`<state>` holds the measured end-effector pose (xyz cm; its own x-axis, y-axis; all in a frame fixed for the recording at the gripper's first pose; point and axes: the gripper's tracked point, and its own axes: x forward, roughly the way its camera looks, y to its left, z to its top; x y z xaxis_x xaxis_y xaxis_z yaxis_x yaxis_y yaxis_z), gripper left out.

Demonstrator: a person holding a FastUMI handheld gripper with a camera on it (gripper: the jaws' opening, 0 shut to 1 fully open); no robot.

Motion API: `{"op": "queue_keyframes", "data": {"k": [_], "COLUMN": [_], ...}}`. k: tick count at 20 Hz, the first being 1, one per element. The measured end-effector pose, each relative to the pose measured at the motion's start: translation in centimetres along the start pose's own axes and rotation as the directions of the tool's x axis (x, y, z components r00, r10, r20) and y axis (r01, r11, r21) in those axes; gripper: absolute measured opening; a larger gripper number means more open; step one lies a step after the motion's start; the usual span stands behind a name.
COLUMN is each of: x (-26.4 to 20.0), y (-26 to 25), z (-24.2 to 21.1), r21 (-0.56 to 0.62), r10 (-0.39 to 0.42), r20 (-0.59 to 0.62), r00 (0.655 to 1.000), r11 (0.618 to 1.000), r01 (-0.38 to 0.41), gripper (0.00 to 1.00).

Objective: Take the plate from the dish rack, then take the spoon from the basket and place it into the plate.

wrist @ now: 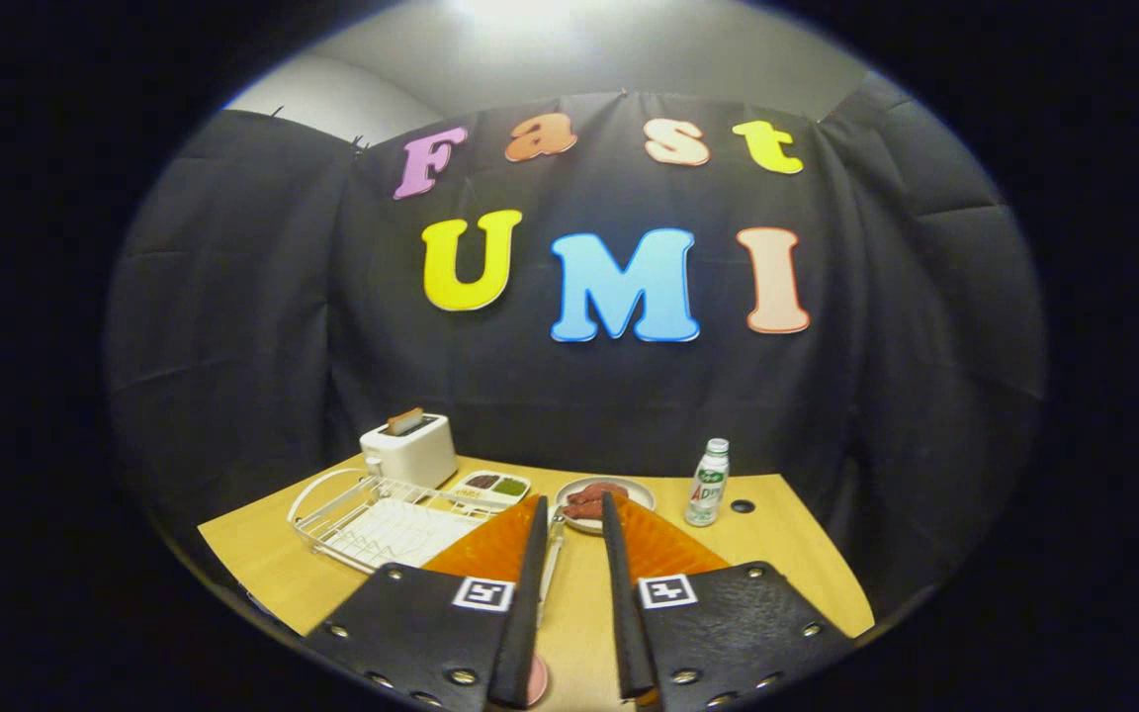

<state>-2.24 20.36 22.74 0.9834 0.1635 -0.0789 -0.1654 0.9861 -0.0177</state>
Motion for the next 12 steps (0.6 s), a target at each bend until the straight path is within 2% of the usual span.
{"op": "queue_keyframes", "data": {"k": [3,7,12], "x": [-0.8,-2.0,-1.5], "y": [-4.2,-6.9,-9.9], "z": [0.3,0.0,-0.3], "r21": [-0.041,0.009,0.021], "r10": [-0.086,-0.136,-0.155], "r20": [0.027,0.028,0.047], "r00": [0.996,0.99,0.987], "r11": [0.995,0.991,0.988], "r01": [0.087,0.136,0.155], "gripper": [0.98,0.98,0.97]}}
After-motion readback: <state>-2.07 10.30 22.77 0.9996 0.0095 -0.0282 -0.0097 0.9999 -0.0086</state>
